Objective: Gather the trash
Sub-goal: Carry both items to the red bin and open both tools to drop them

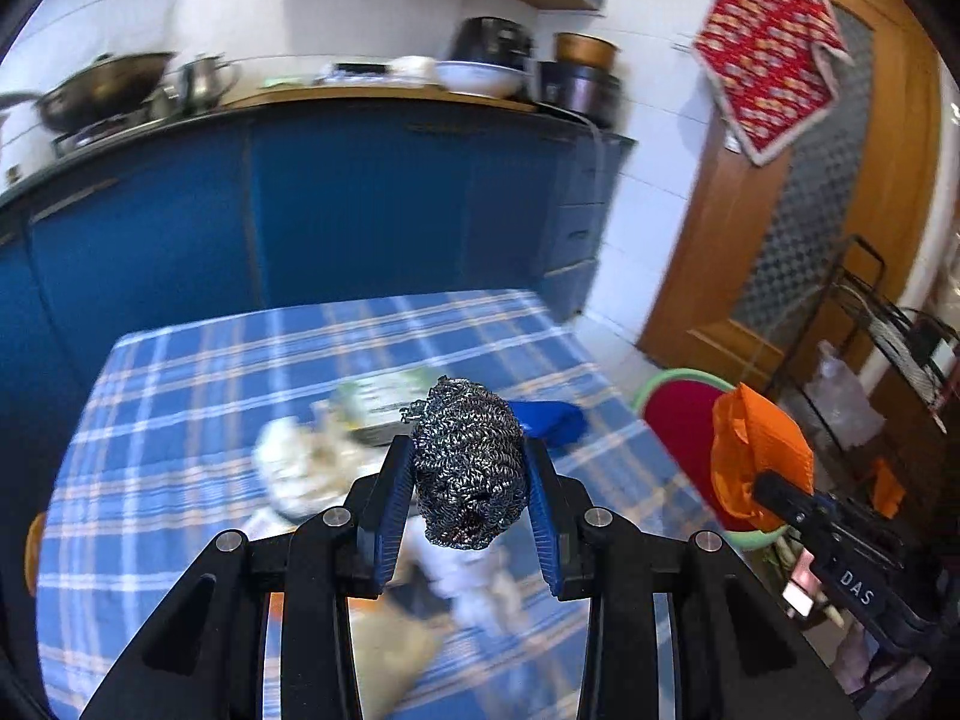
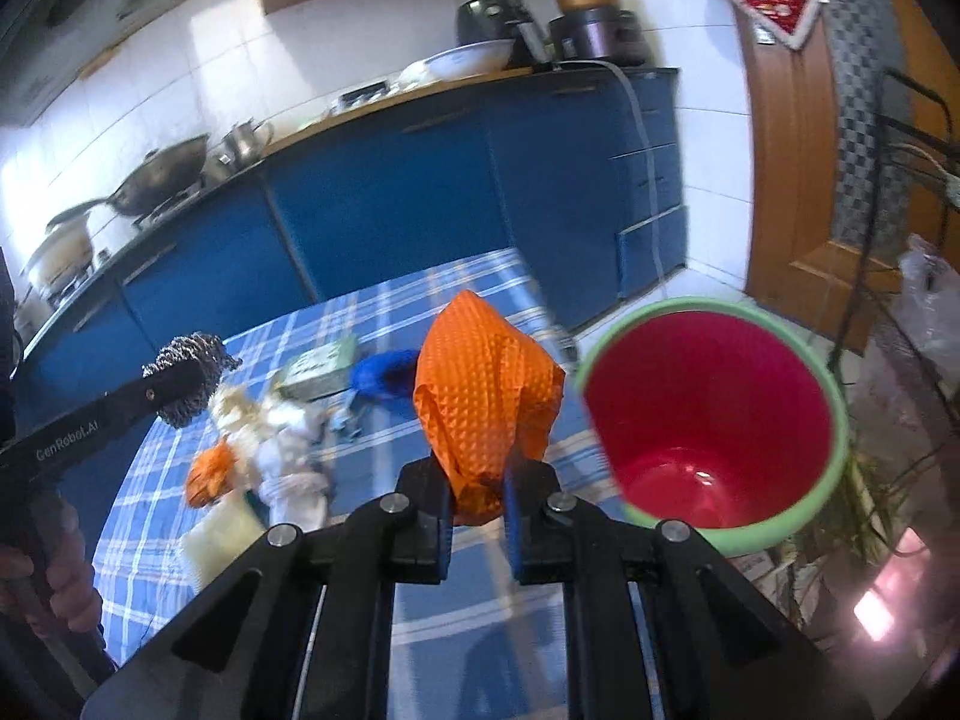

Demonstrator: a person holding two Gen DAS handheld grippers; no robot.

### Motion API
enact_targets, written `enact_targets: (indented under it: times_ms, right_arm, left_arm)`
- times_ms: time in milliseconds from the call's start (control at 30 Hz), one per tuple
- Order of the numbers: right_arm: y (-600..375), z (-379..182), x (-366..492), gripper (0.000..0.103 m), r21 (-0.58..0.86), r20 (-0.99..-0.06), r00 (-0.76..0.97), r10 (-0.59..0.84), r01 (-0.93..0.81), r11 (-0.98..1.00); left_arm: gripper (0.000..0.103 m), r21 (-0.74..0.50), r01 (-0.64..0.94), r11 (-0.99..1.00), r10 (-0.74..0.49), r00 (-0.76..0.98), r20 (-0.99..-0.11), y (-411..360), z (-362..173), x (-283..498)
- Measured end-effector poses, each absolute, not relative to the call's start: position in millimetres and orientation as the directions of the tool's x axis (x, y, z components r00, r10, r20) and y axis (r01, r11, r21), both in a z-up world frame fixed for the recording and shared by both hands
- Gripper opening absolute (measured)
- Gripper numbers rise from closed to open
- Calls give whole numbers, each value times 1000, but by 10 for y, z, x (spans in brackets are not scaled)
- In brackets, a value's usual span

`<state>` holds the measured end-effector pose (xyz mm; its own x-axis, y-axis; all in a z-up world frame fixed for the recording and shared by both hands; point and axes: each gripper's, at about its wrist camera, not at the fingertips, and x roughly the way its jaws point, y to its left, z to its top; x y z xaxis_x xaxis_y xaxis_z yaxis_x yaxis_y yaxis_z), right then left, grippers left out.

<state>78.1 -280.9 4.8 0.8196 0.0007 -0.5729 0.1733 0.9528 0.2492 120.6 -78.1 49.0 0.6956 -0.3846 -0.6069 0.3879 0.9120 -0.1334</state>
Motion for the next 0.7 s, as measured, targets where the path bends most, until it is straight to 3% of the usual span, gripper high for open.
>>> enact_targets:
  times_ms: [367,700]
  right_arm:
    - [-3477,-56,610,16,273,-595,797,-104,322,906]
    - [-3902,-383,613,16,292,-652,748,-124,399,869]
  left_arm:
    - [37,-133,549,825,-493,584,-645,-1790,388,1253]
    - [38,-118,634,764,-514,488,-706,-2528,28,1402]
